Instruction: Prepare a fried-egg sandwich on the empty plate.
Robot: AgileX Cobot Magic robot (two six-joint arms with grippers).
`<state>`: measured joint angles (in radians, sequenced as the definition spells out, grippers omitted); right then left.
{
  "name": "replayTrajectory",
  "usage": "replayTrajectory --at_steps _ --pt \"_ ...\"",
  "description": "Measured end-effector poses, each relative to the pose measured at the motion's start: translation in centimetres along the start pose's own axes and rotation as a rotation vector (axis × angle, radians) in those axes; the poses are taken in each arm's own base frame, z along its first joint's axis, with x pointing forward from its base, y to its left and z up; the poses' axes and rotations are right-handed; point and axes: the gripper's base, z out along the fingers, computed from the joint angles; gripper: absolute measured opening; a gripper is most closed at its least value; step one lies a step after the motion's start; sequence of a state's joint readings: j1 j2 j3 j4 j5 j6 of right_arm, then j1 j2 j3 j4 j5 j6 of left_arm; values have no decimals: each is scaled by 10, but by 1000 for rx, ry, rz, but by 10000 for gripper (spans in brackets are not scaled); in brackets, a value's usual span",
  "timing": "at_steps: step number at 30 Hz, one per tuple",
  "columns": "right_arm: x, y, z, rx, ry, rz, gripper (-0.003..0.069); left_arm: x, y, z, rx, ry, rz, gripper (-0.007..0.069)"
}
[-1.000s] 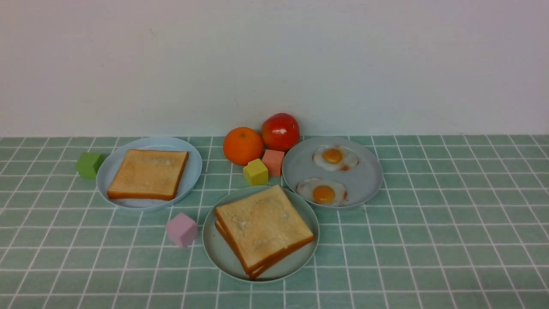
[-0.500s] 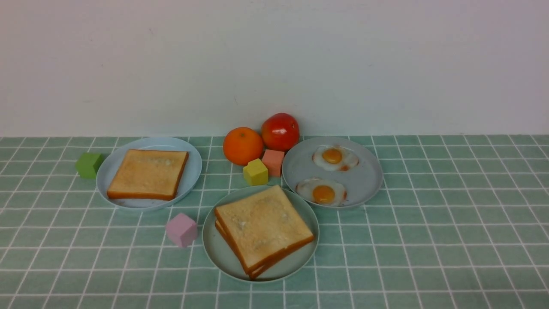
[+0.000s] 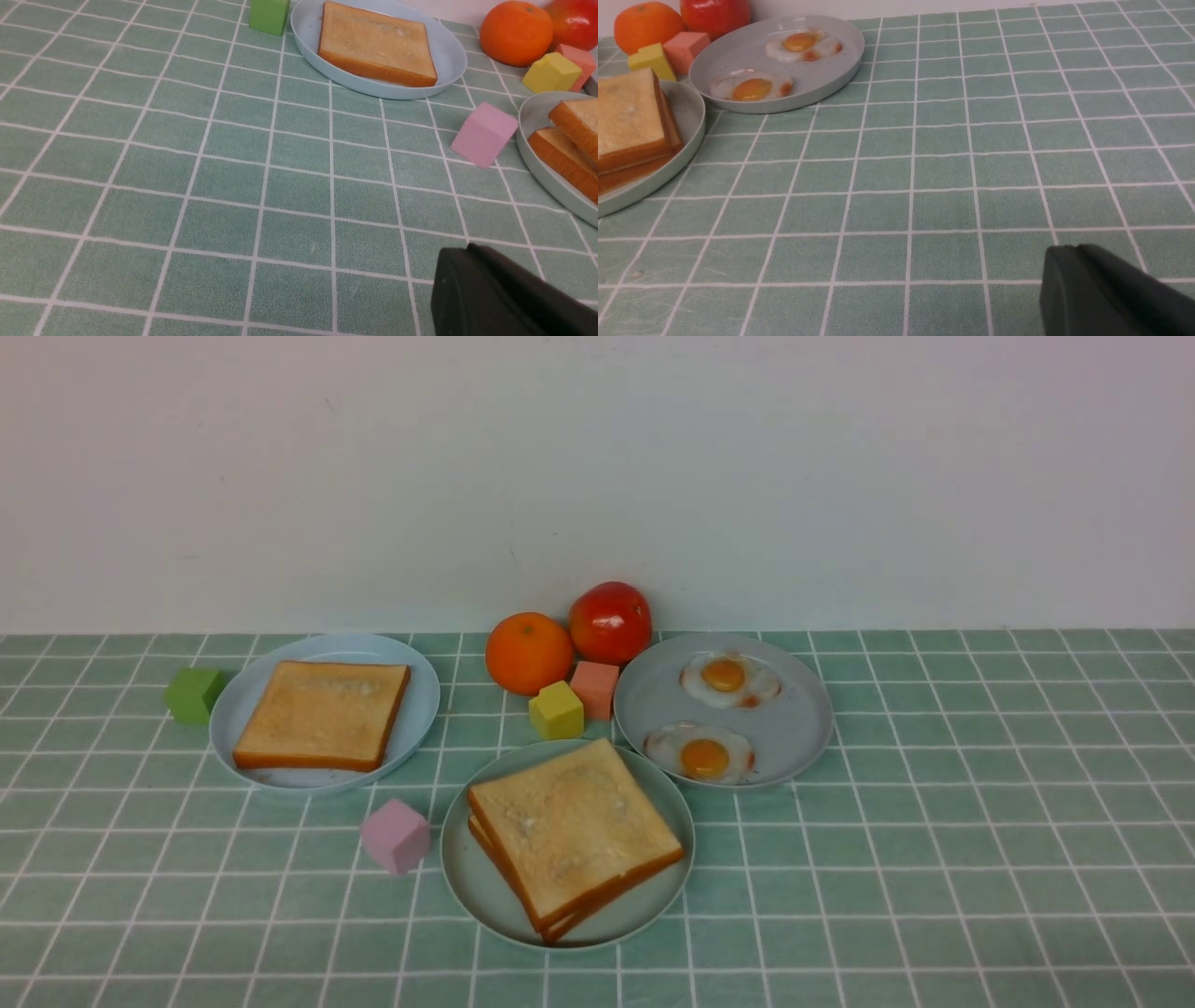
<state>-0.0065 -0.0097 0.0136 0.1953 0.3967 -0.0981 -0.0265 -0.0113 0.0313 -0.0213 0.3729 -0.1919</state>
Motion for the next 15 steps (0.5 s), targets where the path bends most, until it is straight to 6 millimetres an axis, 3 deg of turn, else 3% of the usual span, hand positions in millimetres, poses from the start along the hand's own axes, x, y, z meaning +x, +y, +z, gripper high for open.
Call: replayTrajectory --at_steps 15 --pt "0 0 0 0 0 0 48 0 0 0 0 0 0 -13"
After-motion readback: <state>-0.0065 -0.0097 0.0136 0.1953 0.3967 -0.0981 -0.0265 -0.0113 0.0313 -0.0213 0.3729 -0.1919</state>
